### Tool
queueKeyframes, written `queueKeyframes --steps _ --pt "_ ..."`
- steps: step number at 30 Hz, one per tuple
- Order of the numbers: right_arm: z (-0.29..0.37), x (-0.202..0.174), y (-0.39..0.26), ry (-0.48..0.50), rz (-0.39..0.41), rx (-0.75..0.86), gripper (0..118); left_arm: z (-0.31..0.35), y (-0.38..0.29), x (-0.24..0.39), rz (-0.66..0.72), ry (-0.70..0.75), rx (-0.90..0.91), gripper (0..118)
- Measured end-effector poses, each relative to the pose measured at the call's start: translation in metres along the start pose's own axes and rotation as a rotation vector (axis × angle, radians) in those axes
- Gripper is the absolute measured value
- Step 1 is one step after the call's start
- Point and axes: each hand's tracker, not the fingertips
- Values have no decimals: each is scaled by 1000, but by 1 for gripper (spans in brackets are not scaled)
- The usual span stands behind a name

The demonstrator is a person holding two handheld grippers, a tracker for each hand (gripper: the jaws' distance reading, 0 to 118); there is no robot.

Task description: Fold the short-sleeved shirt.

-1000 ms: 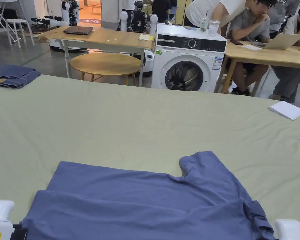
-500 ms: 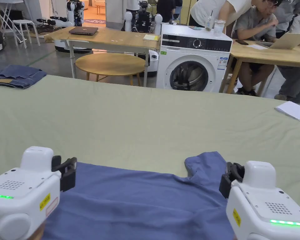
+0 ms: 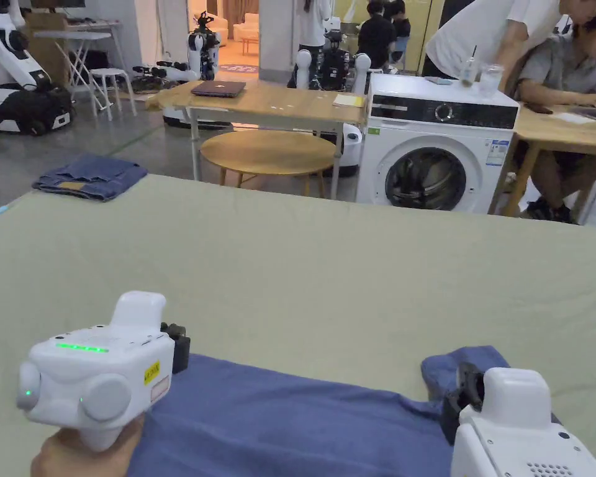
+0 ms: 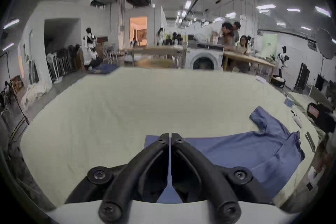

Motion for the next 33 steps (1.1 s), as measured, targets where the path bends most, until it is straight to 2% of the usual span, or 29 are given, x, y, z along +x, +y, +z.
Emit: queueKeyframes --steps 8,9,10,11,12,17,21,24,26,27,28,33 --pt "-11 16 -12 -19 14 -112 0 -116 43 -57 139 -107 -386 1" --pt "-12 19 -14 -20 12 -127 0 -124 44 -57 153 -112 -424 8" --pt "-12 23 -17 -23 12 -143 0 -134 44 -60 168 -133 -460 27" --pt "-17 31 -21 -31 14 -156 0 -144 43 -61 180 -142 -495 38" --pt "-17 36 -24 -40 15 -166 0 -153 41 -60 177 -143 -533 41" --pt "-21 57 -37 -84 16 -218 0 -187 25 -45 74 -20 -626 41" --pt "-22 71 -45 -104 3 -248 0 -184 24 -35 33 9 -572 39" --pt "-24 80 -48 -113 -13 -263 0 -182 23 -23 -62 32 -557 21" --pt "-27 86 -49 -115 -18 -275 0 -180 21 -23 -63 18 -537 17" --pt "-27 87 -49 -115 -20 -277 0 -180 20 -23 -65 3 -527 4" --pt "-29 91 -47 -115 -21 -282 0 -178 19 -22 -65 0 -525 0" --pt "-49 121 -18 -116 -37 -309 0 -157 21 -31 -45 -28 -451 0"
